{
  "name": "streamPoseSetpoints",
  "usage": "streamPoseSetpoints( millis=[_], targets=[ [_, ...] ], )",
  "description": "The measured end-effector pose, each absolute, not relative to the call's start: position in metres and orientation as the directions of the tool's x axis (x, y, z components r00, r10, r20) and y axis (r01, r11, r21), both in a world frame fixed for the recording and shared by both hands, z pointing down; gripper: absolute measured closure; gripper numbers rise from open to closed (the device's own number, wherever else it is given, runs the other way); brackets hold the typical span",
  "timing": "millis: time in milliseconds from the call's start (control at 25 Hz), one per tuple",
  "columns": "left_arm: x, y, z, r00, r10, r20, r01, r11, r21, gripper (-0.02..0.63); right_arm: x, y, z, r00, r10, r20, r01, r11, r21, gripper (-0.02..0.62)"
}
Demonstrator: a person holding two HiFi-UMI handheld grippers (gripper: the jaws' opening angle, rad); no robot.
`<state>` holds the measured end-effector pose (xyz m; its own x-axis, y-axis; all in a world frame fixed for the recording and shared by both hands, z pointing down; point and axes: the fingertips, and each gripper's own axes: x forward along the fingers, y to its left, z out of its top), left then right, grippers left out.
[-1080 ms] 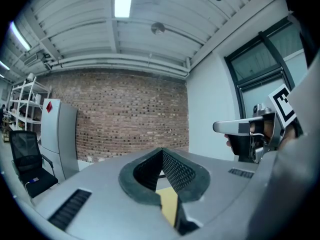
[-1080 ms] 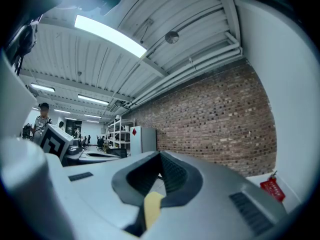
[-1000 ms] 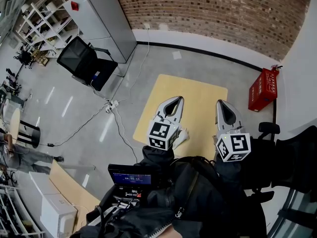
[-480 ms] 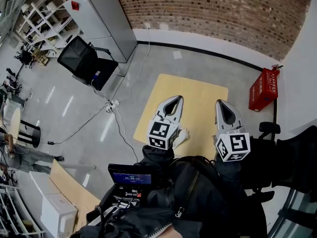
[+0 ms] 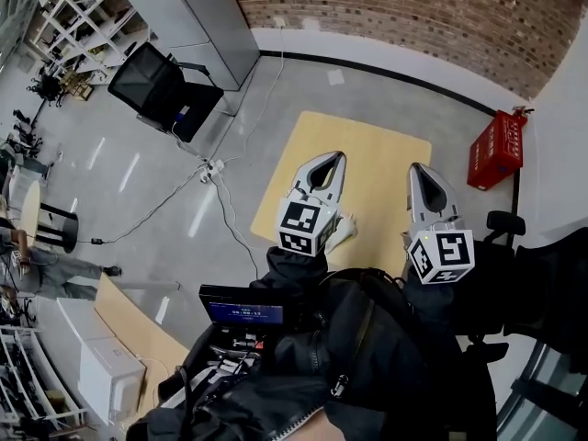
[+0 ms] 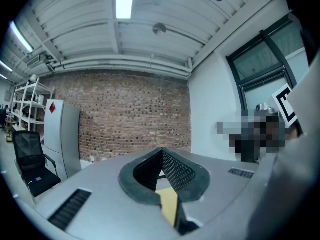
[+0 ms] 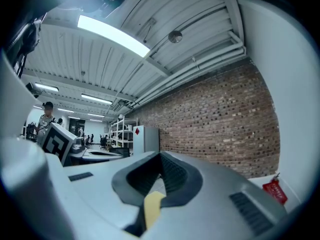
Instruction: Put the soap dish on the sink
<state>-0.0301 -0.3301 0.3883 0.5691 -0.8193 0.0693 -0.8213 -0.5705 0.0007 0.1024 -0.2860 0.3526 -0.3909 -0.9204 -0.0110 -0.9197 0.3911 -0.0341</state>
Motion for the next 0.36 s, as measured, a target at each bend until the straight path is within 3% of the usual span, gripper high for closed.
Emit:
streamPoseSetpoints(
  millis=[360],
  targets=[
    [-0.038, -0.331, 0.388, 0.561, -0.825, 0.069, -0.827, -0.562, 0.001, 0.603, 0.089, -0.287, 0.350, -0.423, -0.906, -0.017, -0.906, 0.423, -0.011, 0.591]
  ],
)
